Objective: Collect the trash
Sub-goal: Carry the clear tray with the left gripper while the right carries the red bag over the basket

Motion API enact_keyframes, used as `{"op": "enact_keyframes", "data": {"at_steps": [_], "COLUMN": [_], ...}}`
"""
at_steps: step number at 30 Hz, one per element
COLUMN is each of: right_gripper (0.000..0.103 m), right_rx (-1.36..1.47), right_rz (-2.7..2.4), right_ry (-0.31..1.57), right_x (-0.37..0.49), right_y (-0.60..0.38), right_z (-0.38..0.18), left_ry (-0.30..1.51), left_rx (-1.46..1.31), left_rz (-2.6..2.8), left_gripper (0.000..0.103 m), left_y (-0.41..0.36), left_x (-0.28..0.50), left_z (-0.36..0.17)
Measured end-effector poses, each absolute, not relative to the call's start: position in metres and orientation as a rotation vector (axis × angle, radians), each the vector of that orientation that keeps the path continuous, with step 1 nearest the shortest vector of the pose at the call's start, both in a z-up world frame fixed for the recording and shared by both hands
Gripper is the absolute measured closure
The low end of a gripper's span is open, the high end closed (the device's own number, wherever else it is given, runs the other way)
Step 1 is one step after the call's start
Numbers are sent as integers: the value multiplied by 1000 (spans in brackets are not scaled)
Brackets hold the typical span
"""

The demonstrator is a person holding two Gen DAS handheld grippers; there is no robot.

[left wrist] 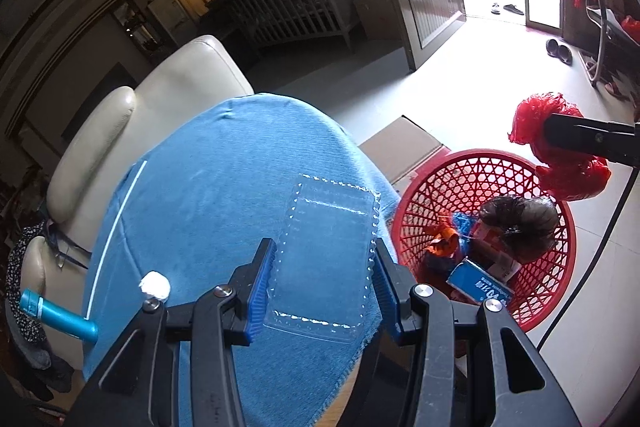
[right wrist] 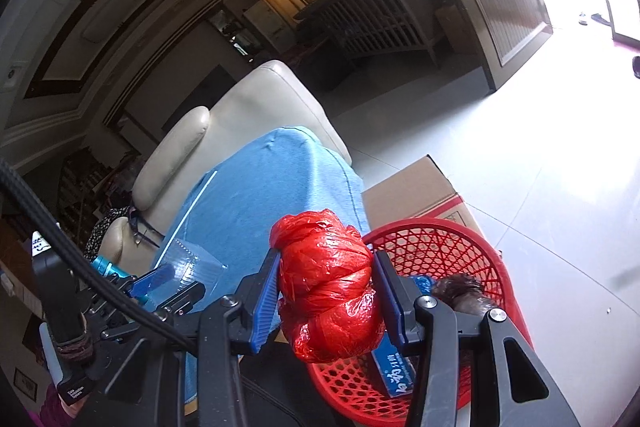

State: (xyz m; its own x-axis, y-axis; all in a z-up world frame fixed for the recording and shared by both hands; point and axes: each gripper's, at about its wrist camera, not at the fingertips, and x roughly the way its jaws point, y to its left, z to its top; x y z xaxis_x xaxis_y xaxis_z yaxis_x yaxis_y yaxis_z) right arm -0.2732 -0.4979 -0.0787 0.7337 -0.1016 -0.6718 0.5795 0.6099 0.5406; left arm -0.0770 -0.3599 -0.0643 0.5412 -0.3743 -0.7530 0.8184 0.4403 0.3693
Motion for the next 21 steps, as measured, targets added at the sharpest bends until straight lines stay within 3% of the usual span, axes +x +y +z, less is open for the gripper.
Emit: {"op": "enact_keyframes", "data": {"at_steps": [21], "right_gripper": [51], "right_rx": [922], "right_rz": [-511], "right_ry": [664], "right_x": [-288], "right_y": [-529], "right_z": [-97], "left_ry": [772], "left_rx": [751], "left_rz": [-1025], "left_gripper": [52], "left_y": [-390], "left_x": [-82], "left_z": [-81]}}
